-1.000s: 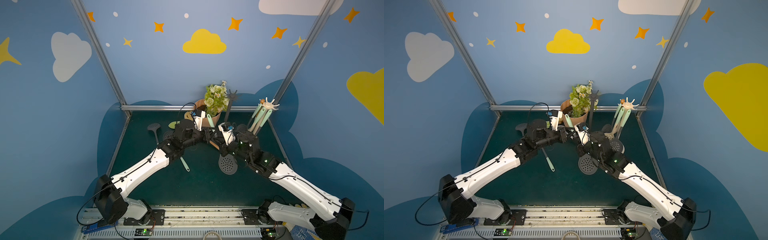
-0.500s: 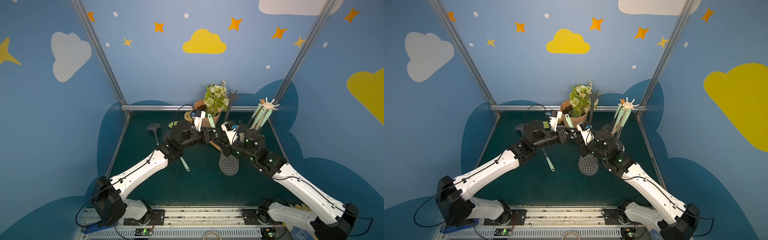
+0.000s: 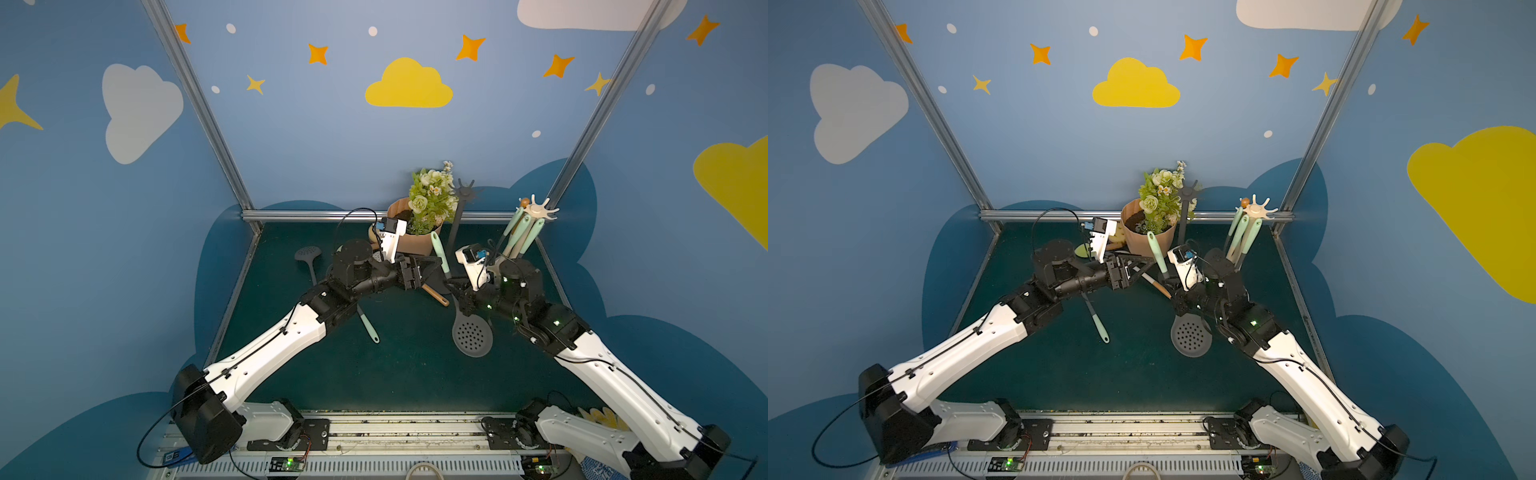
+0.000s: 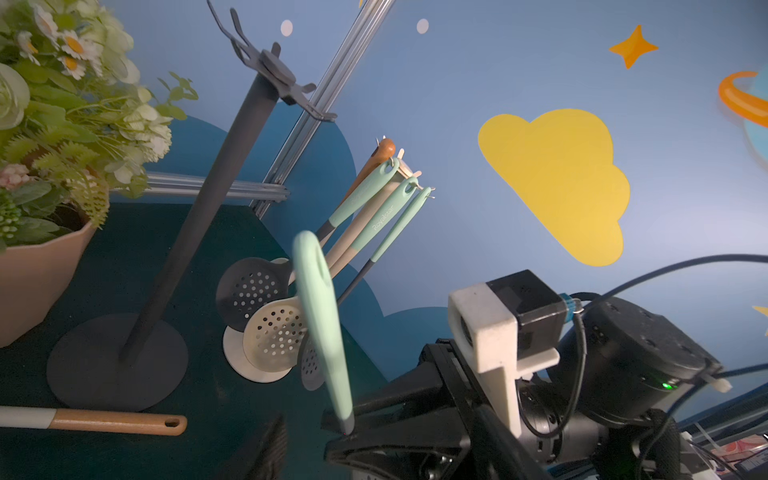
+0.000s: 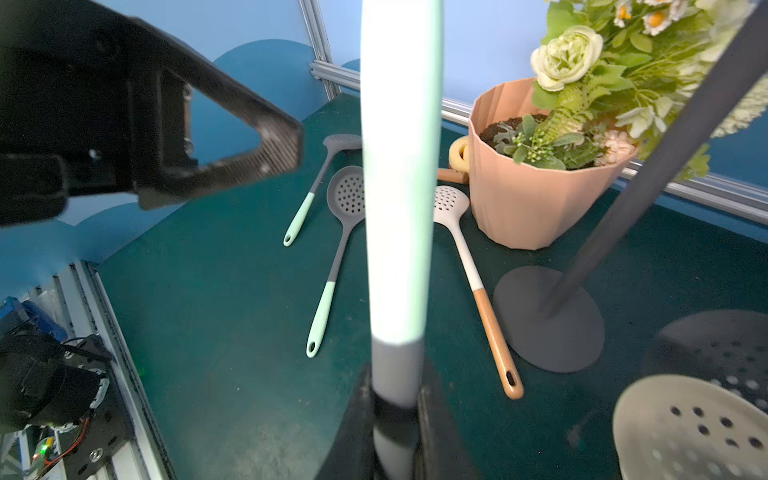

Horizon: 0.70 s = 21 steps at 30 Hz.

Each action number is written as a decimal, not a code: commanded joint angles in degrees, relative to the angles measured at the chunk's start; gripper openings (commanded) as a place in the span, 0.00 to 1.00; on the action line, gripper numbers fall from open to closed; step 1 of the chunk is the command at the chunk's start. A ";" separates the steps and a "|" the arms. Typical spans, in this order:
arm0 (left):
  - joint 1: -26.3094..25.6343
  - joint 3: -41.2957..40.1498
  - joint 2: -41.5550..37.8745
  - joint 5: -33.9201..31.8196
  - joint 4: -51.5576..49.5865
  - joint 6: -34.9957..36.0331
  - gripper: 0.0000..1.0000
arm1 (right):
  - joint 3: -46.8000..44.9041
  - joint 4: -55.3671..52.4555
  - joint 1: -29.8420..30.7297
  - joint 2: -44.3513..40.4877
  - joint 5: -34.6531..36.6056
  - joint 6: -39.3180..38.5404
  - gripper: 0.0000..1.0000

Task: Hang the skimmer on the kitchen utensil rack
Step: Pick up the skimmer from the center of the board.

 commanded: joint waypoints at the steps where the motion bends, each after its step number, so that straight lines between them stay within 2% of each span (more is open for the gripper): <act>1: 1.21 0.31 -2.01 1.29 -4.36 0.53 0.71 | 3.65 -6.76 -2.49 -3.98 -1.39 -1.61 0.03; 7: 2.98 -2.11 -4.77 2.90 -8.66 1.08 0.71 | 7.93 -16.67 -8.57 -7.77 -3.13 -4.18 0.03; 13: 4.09 -4.99 -7.58 5.16 -10.24 2.84 0.71 | 12.10 -22.89 -18.31 -9.27 -7.03 -7.51 0.03; 21: 4.19 -5.77 -7.34 8.60 -10.19 4.76 0.70 | 17.09 -25.05 -36.70 -8.46 -20.69 -10.81 0.04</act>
